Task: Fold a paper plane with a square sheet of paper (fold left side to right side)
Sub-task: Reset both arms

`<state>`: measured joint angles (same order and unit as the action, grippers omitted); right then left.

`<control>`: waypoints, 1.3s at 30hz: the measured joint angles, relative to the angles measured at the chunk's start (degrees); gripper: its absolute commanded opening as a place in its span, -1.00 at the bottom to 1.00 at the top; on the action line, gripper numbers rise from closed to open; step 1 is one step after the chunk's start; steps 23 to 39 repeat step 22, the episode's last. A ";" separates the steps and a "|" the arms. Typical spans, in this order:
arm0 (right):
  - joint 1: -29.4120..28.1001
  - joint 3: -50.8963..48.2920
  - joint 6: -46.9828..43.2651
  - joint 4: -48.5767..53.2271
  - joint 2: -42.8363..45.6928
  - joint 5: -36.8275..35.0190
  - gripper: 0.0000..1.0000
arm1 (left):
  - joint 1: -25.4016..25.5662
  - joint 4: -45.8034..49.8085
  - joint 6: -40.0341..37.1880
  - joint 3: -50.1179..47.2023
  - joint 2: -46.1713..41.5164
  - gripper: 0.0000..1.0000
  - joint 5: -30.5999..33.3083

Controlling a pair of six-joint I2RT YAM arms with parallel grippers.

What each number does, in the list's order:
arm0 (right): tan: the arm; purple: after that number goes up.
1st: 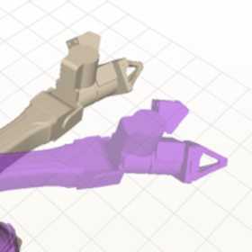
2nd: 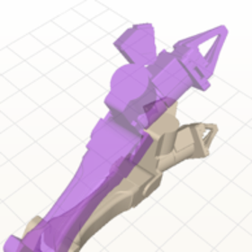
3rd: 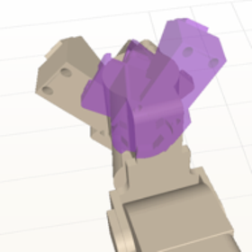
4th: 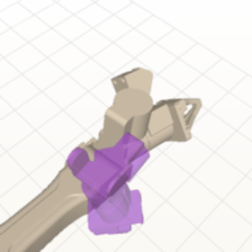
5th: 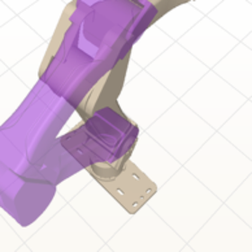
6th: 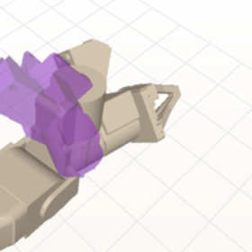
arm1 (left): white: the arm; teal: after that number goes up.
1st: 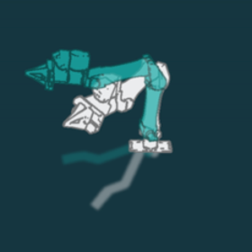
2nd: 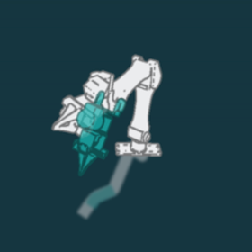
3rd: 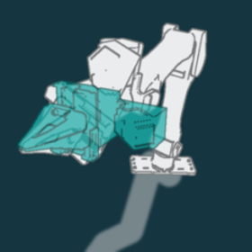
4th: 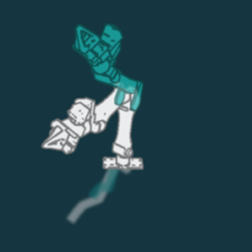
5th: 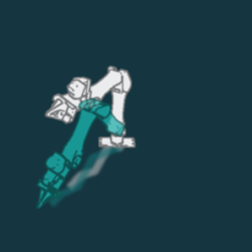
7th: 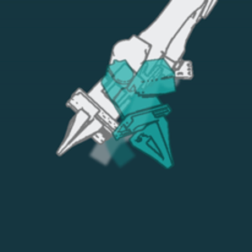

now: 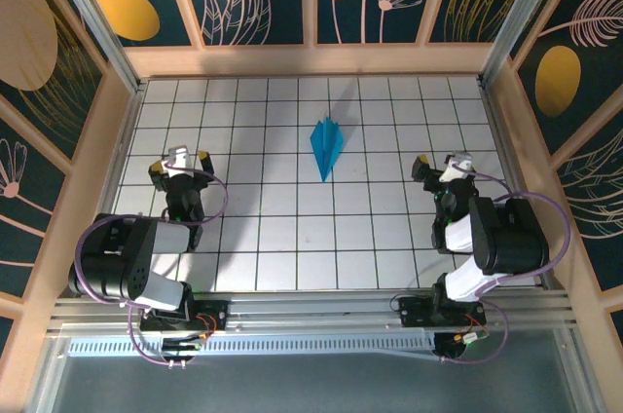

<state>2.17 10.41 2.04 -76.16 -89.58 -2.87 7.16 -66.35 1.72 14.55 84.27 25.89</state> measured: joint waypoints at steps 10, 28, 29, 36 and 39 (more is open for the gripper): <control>0.00 0.02 0.00 -0.59 0.00 -0.02 0.98 | -1.40 -11.02 1.27 -6.10 2.86 0.98 -1.70; -0.28 0.50 -0.07 -0.39 0.00 0.02 0.99 | -2.99 -8.83 2.84 -2.93 2.86 0.98 -3.19; -0.28 0.50 -0.07 -0.39 0.00 0.02 0.99 | -2.99 -8.83 2.84 -2.93 2.86 0.98 -3.19; -0.28 0.50 -0.07 -0.39 0.00 0.02 0.99 | -2.99 -8.83 2.84 -2.93 2.86 0.98 -3.19; -0.28 0.50 -0.07 -0.39 0.00 0.02 0.99 | -2.99 -8.83 2.84 -2.93 2.86 0.98 -3.19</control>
